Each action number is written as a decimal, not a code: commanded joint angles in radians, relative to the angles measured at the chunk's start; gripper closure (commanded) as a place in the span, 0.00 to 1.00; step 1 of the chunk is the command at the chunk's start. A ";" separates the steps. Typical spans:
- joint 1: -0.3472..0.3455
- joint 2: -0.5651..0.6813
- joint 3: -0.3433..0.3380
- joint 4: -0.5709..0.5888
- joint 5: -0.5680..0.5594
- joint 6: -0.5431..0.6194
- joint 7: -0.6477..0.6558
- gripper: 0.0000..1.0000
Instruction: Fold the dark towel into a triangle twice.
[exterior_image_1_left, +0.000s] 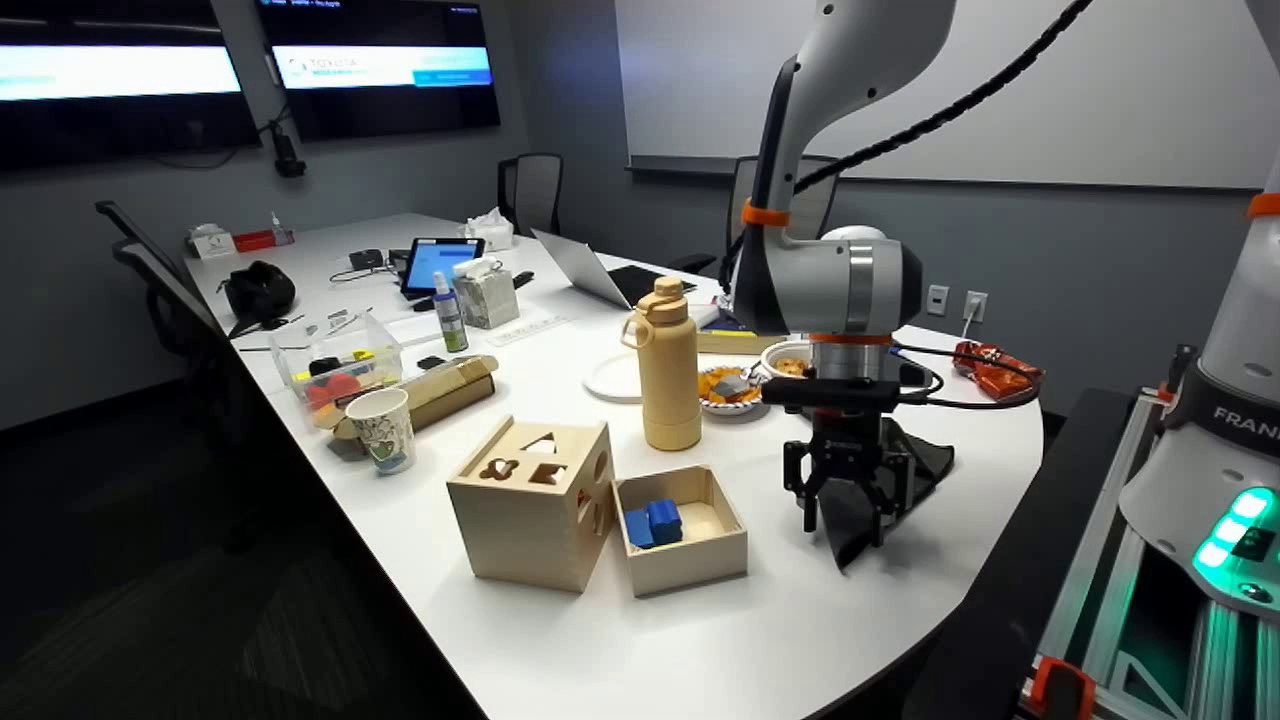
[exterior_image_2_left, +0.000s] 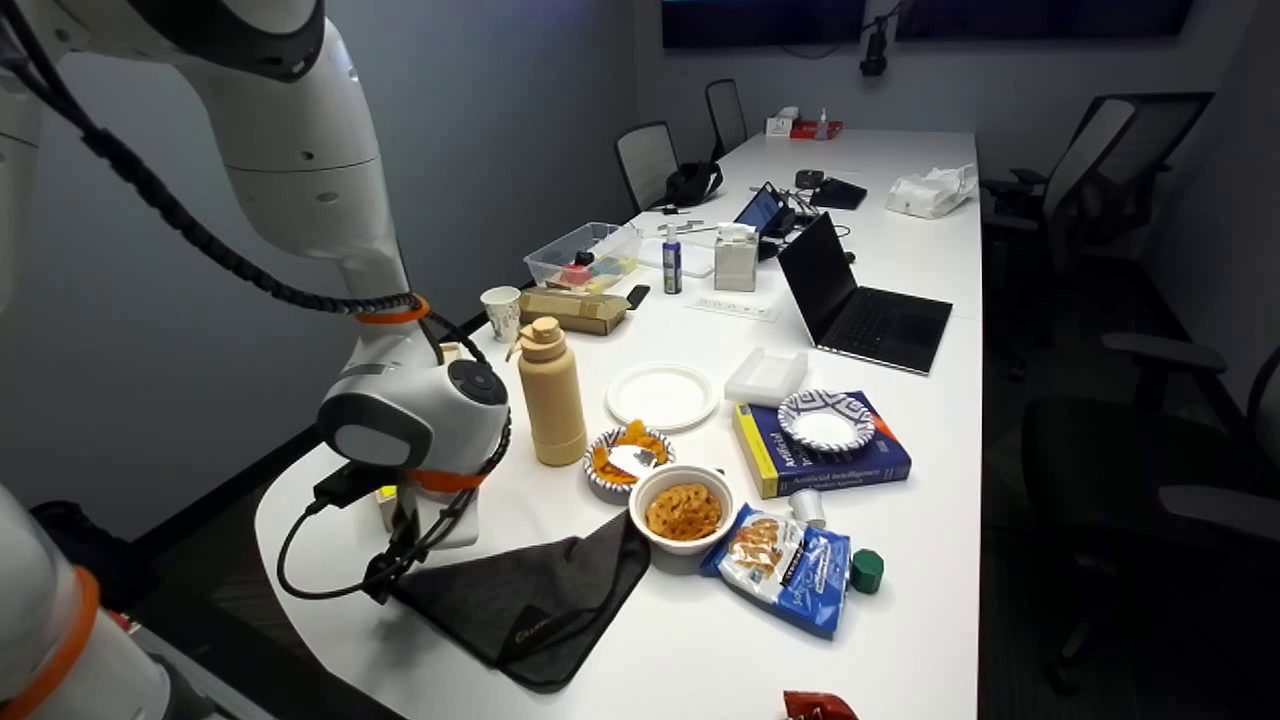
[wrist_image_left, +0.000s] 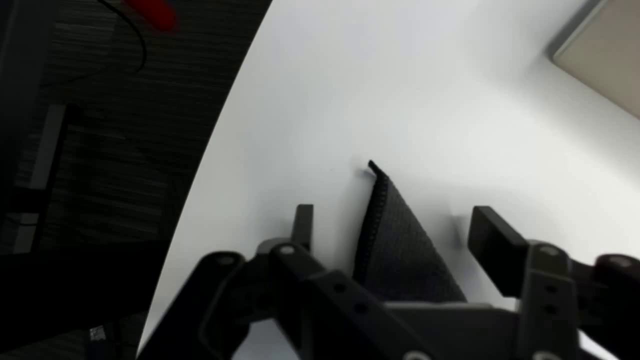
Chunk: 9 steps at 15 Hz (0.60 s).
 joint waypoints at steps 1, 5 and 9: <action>-0.023 0.044 0.013 0.029 0.034 0.018 -0.058 0.51; -0.044 0.036 0.019 0.010 0.066 0.025 -0.100 0.82; -0.052 0.028 0.016 0.015 0.071 0.020 -0.137 1.00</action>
